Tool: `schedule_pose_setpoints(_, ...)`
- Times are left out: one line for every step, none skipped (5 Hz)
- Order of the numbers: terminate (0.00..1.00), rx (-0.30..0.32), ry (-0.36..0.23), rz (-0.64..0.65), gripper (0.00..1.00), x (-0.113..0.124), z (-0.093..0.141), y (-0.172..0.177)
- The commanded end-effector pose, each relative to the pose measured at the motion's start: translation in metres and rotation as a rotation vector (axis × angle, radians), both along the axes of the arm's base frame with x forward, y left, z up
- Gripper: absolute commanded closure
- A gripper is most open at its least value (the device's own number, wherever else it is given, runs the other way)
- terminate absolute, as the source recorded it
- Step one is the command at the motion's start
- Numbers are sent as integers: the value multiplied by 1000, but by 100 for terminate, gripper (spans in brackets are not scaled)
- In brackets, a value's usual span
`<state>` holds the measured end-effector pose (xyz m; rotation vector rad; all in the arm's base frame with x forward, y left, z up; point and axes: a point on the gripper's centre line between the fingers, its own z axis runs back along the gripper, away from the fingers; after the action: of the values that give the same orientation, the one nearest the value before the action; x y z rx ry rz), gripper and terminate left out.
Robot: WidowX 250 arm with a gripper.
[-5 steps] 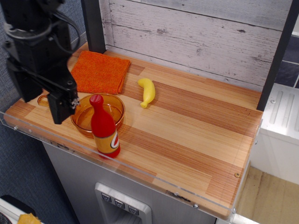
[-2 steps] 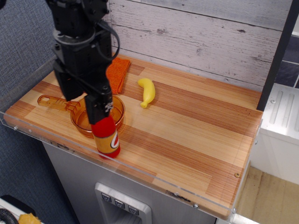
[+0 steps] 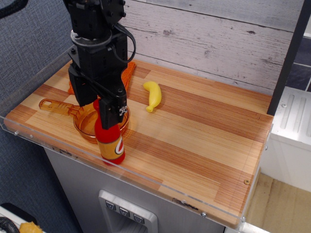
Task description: PACK UP THE BOTTLE AND PUT ANOTHER SIDE ON THE TABLE
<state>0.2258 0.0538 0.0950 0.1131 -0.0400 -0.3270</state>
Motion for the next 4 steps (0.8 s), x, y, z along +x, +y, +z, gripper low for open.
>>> schedule_pose_setpoints(0, -7, -39, 11, 100, 6, 5, 0)
schedule_pose_setpoints(0, -9, -41, 16, 100, 5, 6, 0)
schedule_pose_setpoints(0, 28, -9, 46, 100, 8, 8, -4)
schedule_pose_setpoints(0, 31, 7, 60, 100, 21, 17, -11)
